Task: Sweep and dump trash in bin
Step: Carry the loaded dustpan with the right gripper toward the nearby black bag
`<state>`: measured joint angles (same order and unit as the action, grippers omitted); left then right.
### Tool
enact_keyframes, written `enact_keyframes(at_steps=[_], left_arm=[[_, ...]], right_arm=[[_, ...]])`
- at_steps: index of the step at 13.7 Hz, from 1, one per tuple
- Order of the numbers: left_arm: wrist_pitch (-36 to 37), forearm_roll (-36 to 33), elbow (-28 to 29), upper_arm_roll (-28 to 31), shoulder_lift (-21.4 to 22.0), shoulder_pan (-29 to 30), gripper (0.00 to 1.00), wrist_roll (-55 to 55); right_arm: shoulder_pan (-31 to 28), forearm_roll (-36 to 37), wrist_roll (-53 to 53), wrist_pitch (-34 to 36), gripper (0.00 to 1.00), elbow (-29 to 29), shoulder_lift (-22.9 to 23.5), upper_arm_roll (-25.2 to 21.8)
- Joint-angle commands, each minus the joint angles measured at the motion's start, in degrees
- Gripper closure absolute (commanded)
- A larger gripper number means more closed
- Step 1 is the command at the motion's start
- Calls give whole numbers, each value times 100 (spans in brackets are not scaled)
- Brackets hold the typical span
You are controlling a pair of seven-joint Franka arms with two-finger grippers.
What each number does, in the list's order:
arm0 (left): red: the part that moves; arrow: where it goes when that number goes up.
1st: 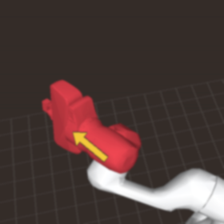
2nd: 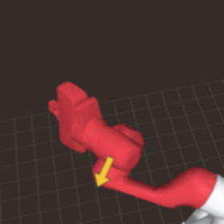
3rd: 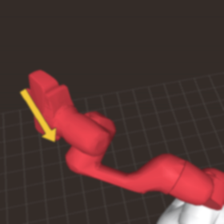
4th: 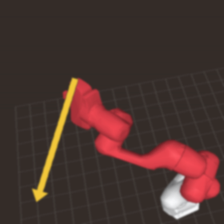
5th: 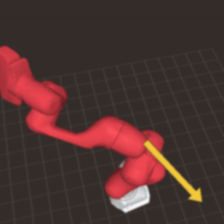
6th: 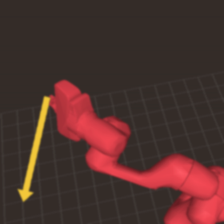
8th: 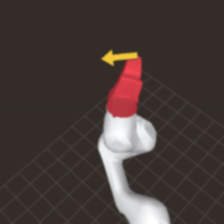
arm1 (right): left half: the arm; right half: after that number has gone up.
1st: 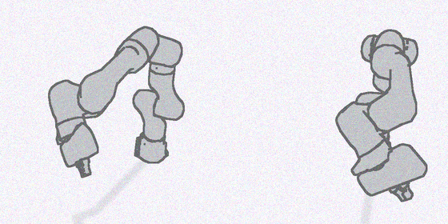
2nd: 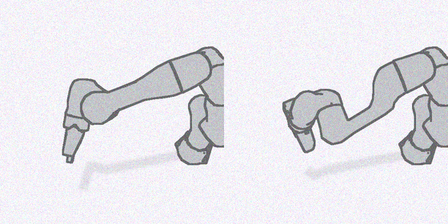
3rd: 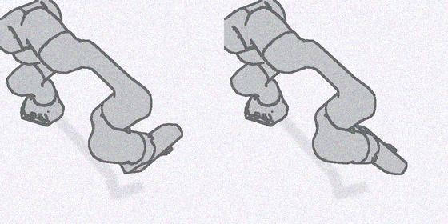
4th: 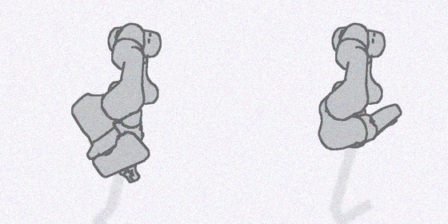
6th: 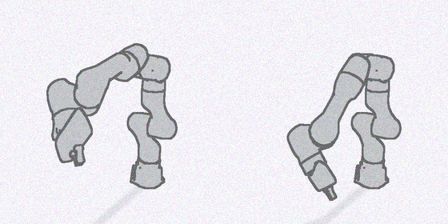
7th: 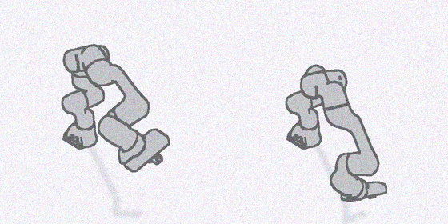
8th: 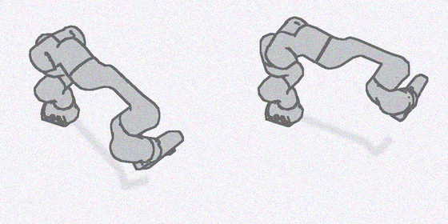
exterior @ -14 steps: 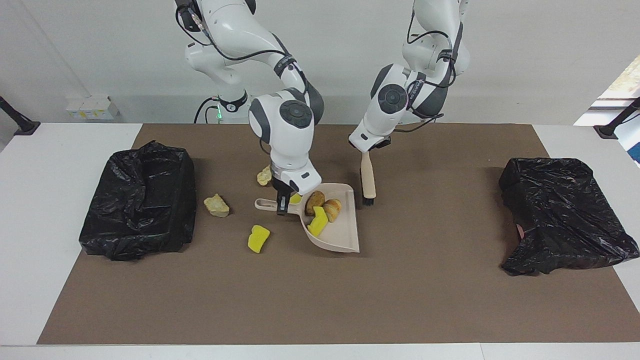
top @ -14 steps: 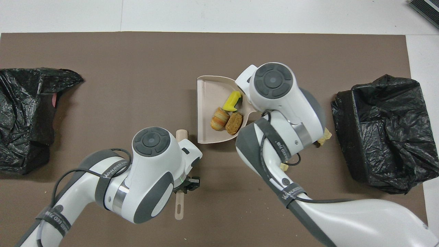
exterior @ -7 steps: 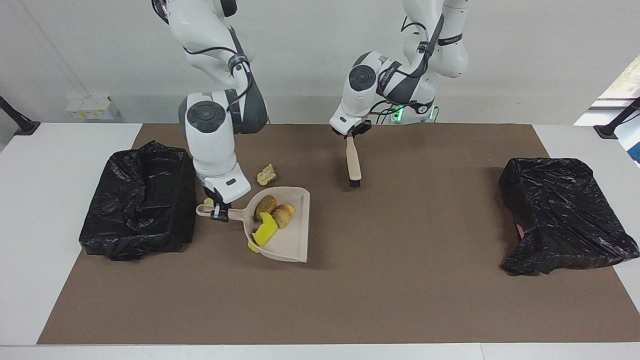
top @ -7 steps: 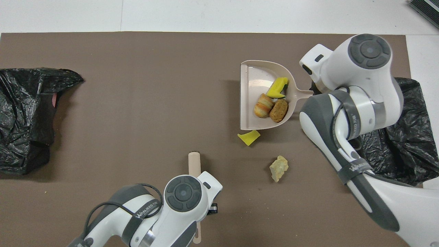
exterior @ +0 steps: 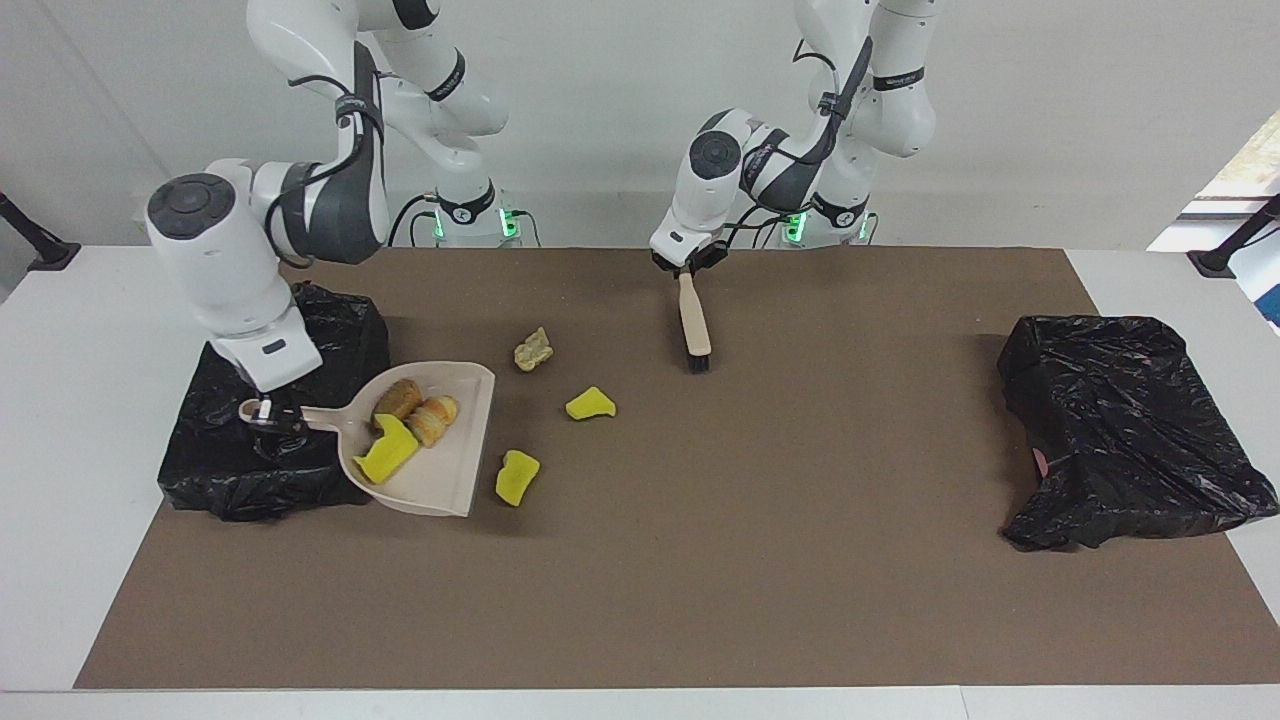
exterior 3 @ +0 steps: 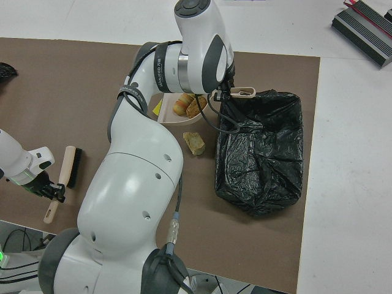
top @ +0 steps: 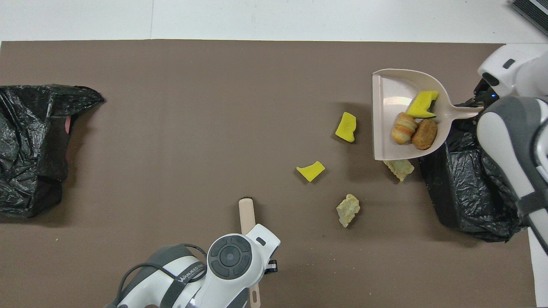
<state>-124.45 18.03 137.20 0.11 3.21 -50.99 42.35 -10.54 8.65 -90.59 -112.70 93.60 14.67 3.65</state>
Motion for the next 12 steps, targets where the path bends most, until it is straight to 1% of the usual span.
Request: enact_keyframes(at_steps=[1,3,5,6,8,9,10,11,12], left_arm=[[-115,157,167,51,128,-8,1,46],[-27,157,88,103,180,167,0,81],[716,131,-280,112,180,632,0,11],[1008,70,-456,121,172,860,0,10],[1220,61,-677,121,198,1553,0,2],[1387,52,-825,121,207,1870,0,-7],[1589,-113,-1010,121,224,2143,0,-42],[1765,-437,-1281,121,233,2346,0,-164],[1975,-606,-1588,130,207,2487,0,-244]], right_arm=[[-622,-153,-729,64,100,159,-324,66],[-1132,-66,-1222,29,100,176,-359,48],[-1476,83,-1609,-33,100,194,-386,40],[-1547,345,-1759,-33,100,194,-403,31],[-1592,1004,-1760,-77,100,342,-491,31],[-1635,1329,-1734,-234,100,465,-552,31],[-1714,1645,-1734,-635,100,753,-683,31],[-1802,1840,-1725,-1188,100,1156,-841,31],[-1820,2033,-1717,-1593,100,1474,-982,22]])
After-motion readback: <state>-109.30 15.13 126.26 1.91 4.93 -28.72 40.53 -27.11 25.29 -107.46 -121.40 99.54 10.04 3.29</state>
